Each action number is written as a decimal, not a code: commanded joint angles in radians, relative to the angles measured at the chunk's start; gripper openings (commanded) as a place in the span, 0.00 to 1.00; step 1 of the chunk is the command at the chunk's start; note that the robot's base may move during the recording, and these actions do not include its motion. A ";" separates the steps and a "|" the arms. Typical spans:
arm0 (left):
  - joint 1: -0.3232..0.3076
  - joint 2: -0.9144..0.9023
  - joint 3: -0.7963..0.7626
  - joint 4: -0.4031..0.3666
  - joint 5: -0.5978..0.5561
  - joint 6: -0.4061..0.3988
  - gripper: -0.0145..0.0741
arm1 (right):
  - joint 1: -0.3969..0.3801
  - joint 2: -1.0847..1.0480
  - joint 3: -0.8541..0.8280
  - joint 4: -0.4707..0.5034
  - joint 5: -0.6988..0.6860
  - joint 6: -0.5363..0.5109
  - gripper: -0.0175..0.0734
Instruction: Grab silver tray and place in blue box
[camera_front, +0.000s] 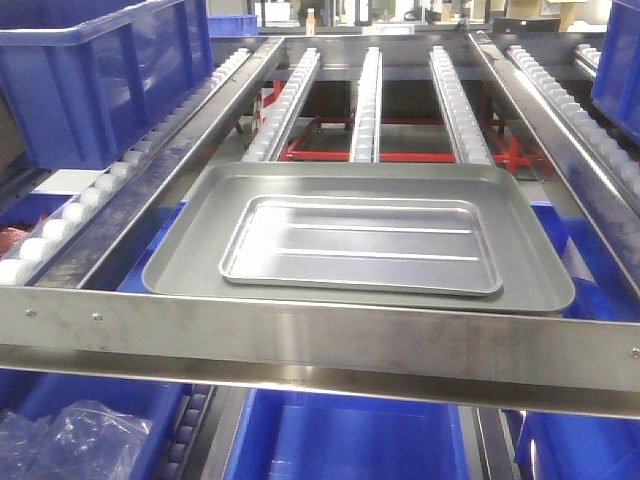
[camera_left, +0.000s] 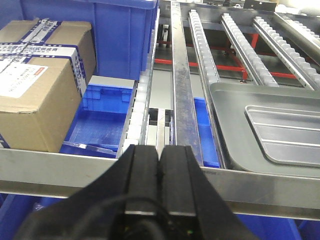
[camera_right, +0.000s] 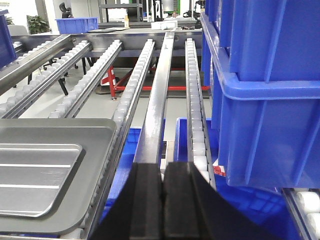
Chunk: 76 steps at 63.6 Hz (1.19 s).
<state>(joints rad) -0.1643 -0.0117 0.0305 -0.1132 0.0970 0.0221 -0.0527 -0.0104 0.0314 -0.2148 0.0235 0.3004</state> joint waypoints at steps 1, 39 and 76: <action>-0.006 -0.020 -0.006 -0.008 -0.086 0.002 0.05 | -0.004 -0.020 0.002 -0.004 -0.082 -0.008 0.25; -0.004 -0.020 -0.006 -0.003 -0.116 0.002 0.05 | -0.005 -0.020 0.002 -0.004 -0.085 -0.008 0.25; -0.004 0.317 -0.546 0.113 0.172 0.002 0.07 | -0.005 0.122 -0.296 -0.004 -0.050 -0.006 0.30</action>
<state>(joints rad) -0.1643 0.1869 -0.3725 -0.0105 0.2372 0.0221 -0.0527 0.0312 -0.1591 -0.2148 0.0000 0.3004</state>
